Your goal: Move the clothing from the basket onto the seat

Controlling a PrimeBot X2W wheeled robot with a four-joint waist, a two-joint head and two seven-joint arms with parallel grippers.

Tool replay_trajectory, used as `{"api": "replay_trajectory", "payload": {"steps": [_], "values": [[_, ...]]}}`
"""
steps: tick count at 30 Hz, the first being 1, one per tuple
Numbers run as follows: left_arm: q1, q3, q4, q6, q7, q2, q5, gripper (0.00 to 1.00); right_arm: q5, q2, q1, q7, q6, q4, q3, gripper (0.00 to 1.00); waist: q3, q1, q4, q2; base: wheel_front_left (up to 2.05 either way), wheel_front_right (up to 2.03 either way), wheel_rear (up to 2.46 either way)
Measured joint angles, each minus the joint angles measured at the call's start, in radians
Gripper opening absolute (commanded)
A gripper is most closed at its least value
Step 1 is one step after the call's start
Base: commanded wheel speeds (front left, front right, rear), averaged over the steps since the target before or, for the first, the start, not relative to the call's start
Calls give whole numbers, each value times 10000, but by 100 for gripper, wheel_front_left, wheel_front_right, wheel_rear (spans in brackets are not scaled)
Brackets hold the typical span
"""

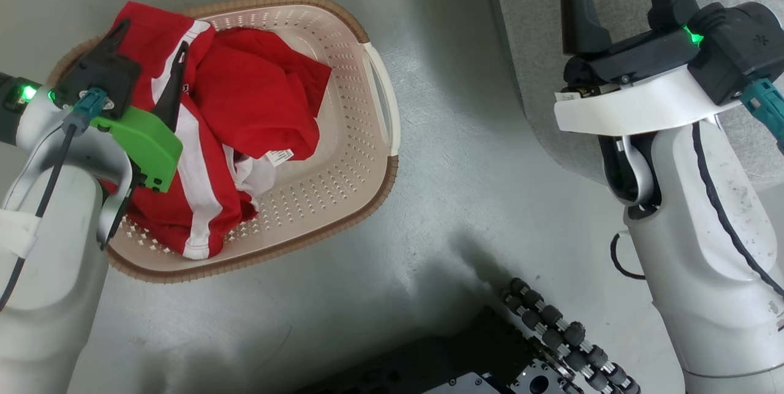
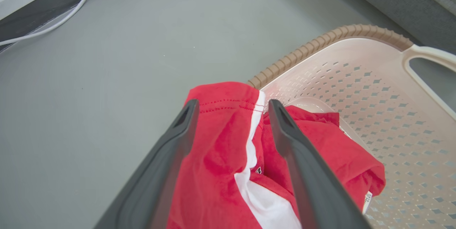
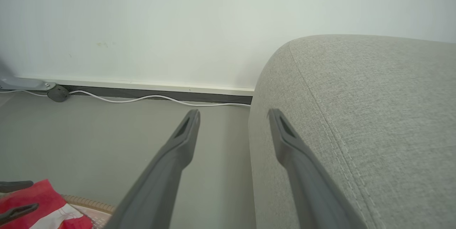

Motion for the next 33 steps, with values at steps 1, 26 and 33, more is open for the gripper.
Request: {"api": "replay_trajectory", "payload": {"steps": [1,26,33], "values": [[-43,-33,31,0,0,0,-12,100,-2,2,0,0,31,4,-19,100,17,0,6,0,0,0,0],[-594,-608,867,-2,-500,-372,-604,100,-343,-159,91,0,366,25,-523,100,385,0,668,-1,0,0,0],[-627,-696,1116,-2,-646,-393,-660,100,-347,-151,91,0,435,46,-558,100,435,-1,784,0,0,0,0]]}}
